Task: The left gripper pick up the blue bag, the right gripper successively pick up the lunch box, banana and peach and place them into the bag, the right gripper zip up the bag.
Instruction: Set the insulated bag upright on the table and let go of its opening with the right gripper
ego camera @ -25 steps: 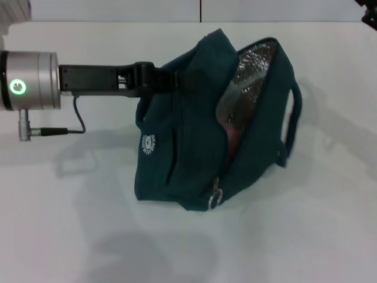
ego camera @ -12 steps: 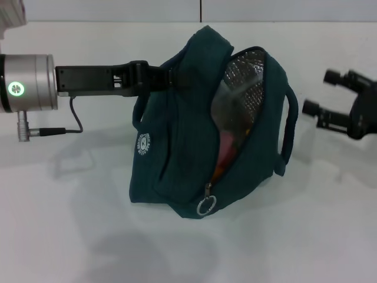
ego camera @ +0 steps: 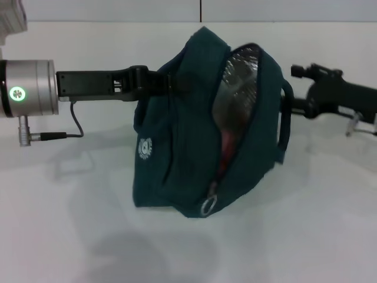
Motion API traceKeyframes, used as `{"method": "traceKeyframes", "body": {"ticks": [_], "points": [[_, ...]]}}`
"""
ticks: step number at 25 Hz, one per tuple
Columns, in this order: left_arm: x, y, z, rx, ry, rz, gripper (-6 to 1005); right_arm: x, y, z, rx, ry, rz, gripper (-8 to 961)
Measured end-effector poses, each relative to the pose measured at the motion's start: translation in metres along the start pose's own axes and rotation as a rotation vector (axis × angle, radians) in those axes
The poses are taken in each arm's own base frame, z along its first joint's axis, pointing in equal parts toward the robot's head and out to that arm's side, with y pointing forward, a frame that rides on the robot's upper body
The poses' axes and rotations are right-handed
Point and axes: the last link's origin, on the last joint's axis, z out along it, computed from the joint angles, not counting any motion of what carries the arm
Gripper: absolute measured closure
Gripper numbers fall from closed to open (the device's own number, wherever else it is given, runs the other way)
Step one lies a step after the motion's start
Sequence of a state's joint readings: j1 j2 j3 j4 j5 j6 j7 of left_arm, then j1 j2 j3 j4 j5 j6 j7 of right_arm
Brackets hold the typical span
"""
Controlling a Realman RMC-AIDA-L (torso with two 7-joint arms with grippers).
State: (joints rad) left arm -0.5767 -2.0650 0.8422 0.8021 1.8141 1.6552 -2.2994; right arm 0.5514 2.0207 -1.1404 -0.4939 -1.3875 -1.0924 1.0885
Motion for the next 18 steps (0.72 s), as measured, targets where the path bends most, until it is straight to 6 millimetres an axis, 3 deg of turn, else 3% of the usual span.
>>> {"method": "traceKeyframes", "body": {"ticks": [4,7,11,18], "points": [[-0.003,-0.002,0.001,-0.003,-0.002,-0.006,895,-0.010,-0.018,0.023,0.101,0.038,-0.008,123],[-0.003,-0.002,0.001,-0.004,-0.002,0.002,894,-0.019,-0.030,0.024,0.187,-0.012,0.016,124],[-0.008,-0.005,-0.004,0.002,0.008,-0.001,894,-0.039,-0.040,0.009,0.280,-0.214,0.001,125],[-0.018,-0.010,-0.006,-0.005,0.010,-0.006,894,-0.072,-0.022,-0.033,0.209,-0.555,-0.104,128]]}}
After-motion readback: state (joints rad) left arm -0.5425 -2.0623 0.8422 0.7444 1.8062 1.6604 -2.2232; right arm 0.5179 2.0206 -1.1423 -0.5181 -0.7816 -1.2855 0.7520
